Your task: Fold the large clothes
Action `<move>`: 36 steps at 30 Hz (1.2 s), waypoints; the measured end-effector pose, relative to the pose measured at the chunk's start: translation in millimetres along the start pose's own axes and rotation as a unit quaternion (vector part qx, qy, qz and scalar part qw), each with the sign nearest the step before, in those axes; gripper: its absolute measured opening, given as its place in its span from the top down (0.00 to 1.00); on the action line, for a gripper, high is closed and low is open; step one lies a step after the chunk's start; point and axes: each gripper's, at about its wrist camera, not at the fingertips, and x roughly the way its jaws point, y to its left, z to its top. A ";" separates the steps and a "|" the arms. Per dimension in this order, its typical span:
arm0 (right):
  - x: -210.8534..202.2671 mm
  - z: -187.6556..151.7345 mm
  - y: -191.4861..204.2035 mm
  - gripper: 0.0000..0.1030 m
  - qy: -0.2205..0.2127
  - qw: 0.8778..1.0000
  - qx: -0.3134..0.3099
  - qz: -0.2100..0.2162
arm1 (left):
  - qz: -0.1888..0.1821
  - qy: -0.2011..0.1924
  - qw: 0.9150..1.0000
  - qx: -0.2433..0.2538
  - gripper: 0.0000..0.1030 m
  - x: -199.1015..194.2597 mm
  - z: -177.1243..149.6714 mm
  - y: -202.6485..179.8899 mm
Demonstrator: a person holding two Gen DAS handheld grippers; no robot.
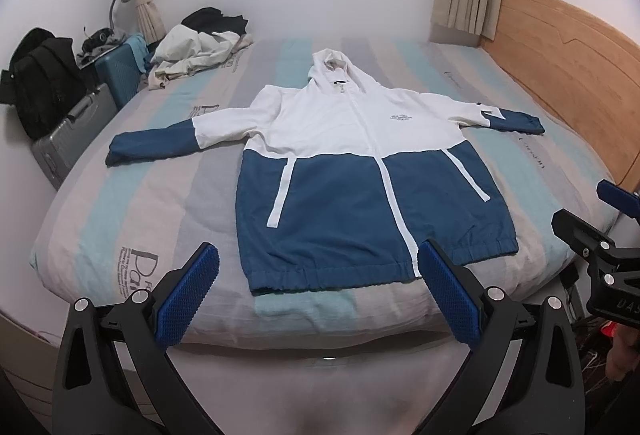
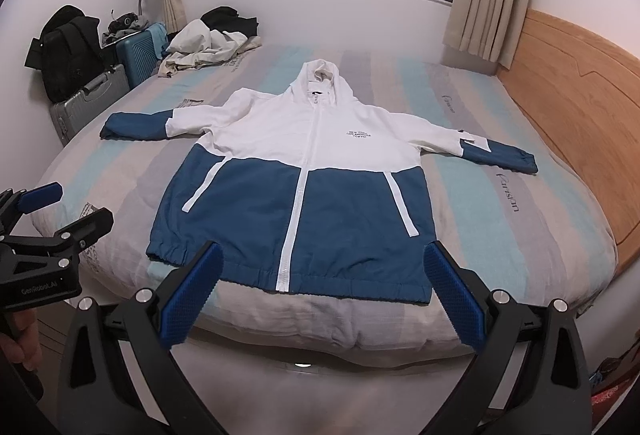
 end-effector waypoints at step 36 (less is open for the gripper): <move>18.3 37.6 11.6 0.07 0.026 0.999 0.026 -0.009 | -0.017 0.019 1.000 -0.017 0.06 27.7 31.6 45.0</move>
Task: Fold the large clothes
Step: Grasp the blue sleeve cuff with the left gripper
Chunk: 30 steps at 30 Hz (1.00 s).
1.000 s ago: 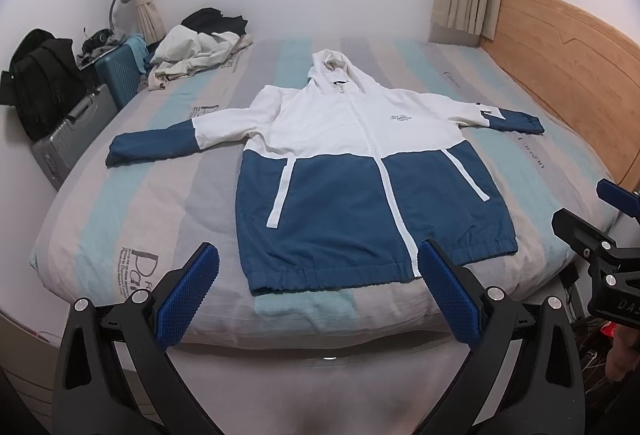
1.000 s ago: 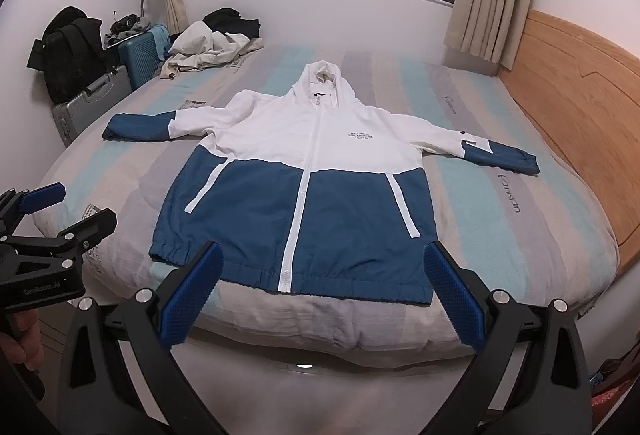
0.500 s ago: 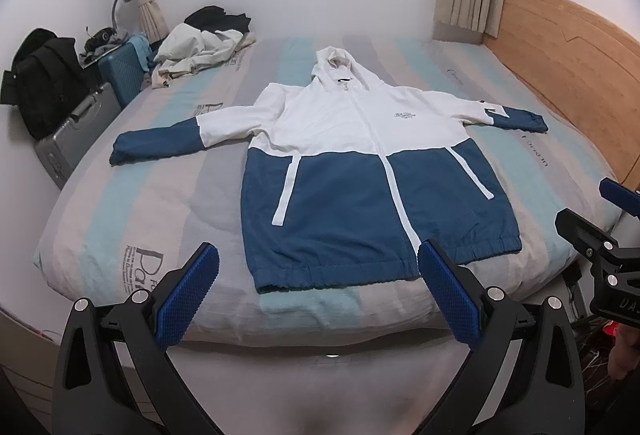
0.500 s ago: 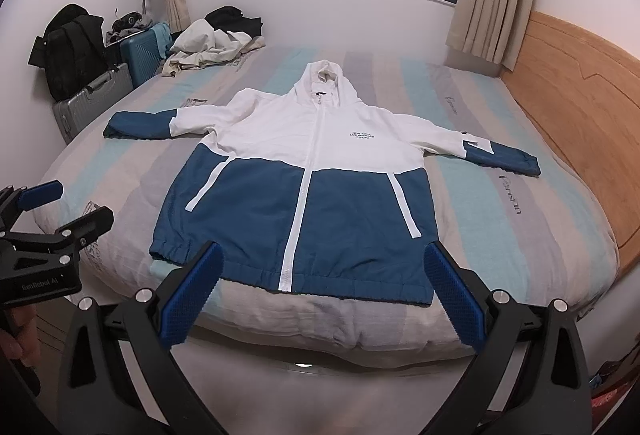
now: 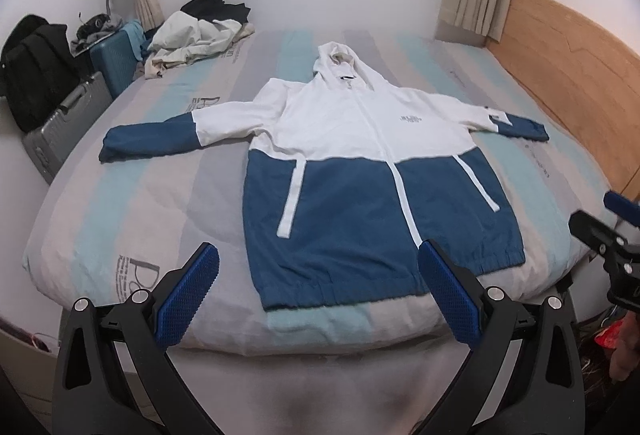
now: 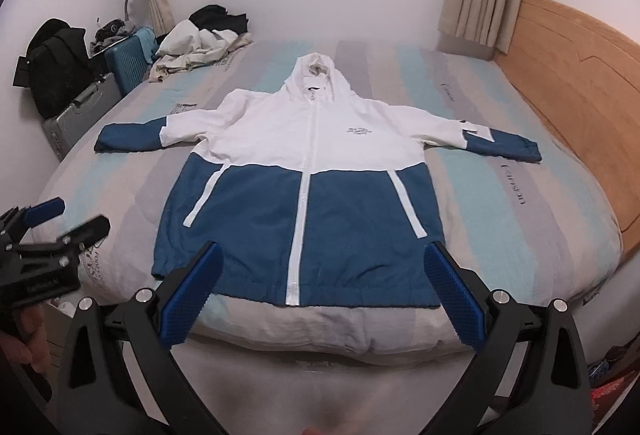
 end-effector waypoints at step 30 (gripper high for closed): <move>338.0 249.9 37.0 0.07 0.030 0.996 -0.087 0.019 | 0.133 0.063 0.975 -0.164 0.06 297.4 146.1 326.9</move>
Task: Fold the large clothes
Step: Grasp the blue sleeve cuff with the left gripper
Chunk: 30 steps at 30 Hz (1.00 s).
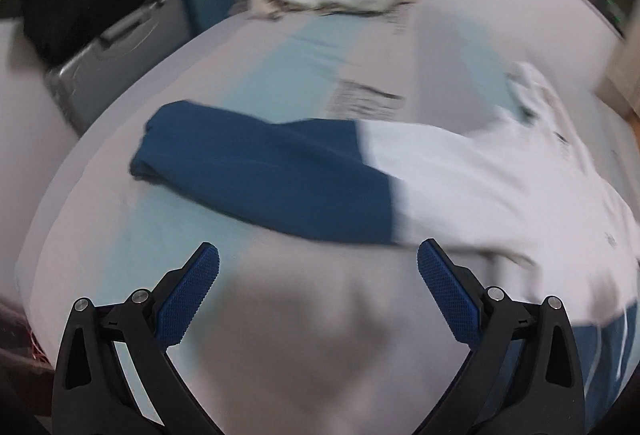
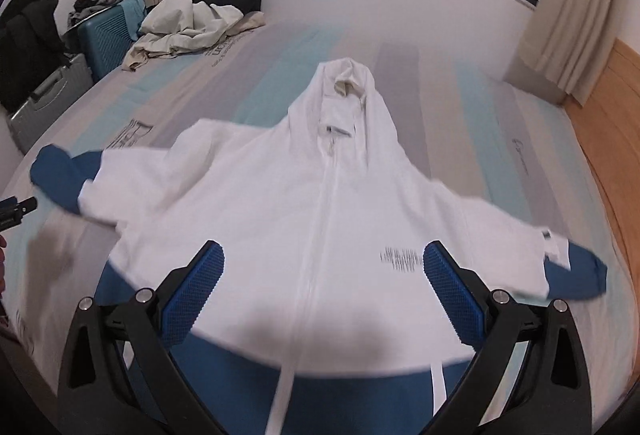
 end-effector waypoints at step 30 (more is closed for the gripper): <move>199.8 13.8 21.2 0.07 0.162 0.978 0.102 -0.082 | 0.110 0.045 0.985 -0.128 0.10 121.7 70.1 190.7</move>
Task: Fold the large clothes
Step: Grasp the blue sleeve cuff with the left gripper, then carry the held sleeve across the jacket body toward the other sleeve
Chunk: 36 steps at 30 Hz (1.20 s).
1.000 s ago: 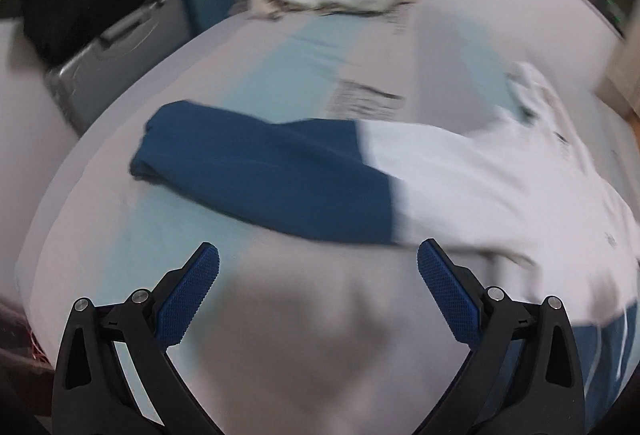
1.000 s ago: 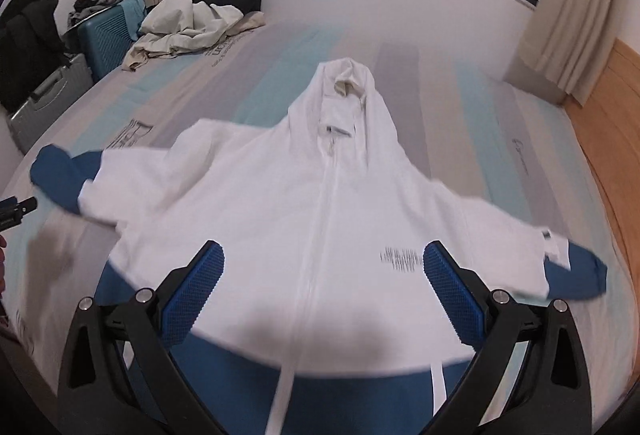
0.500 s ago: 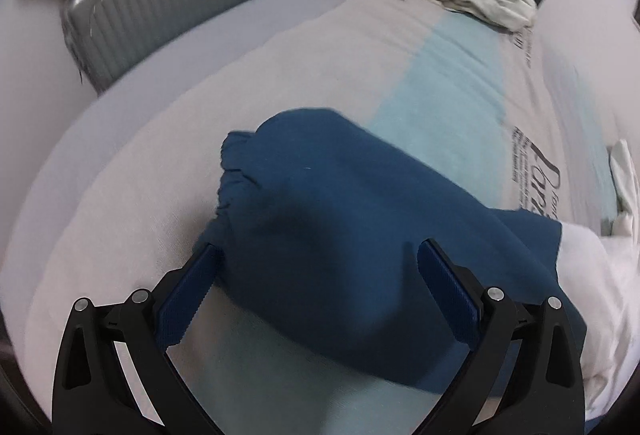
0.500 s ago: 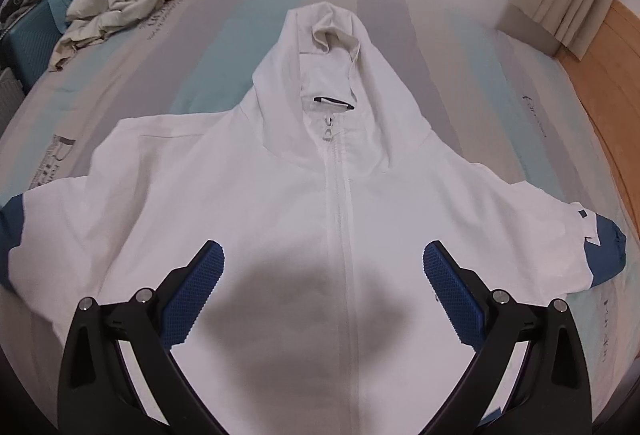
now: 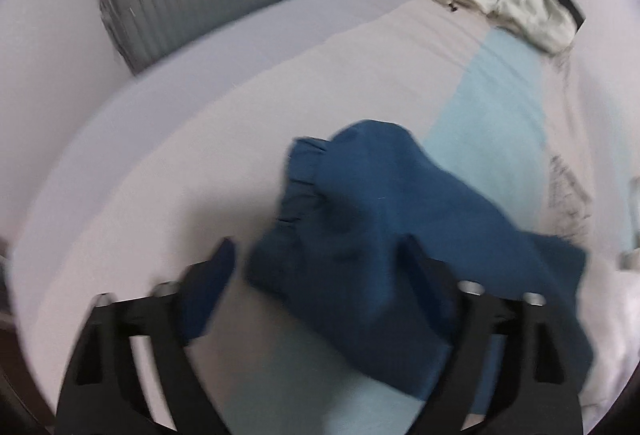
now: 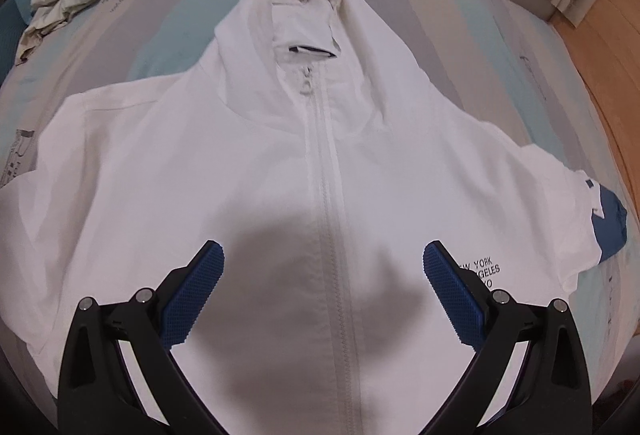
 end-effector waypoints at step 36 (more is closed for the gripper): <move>16.7 -11.5 -155.6 0.07 -0.011 0.998 0.064 0.022 | -0.211 -0.016 0.967 0.142 0.90 -124.9 -52.3 -293.4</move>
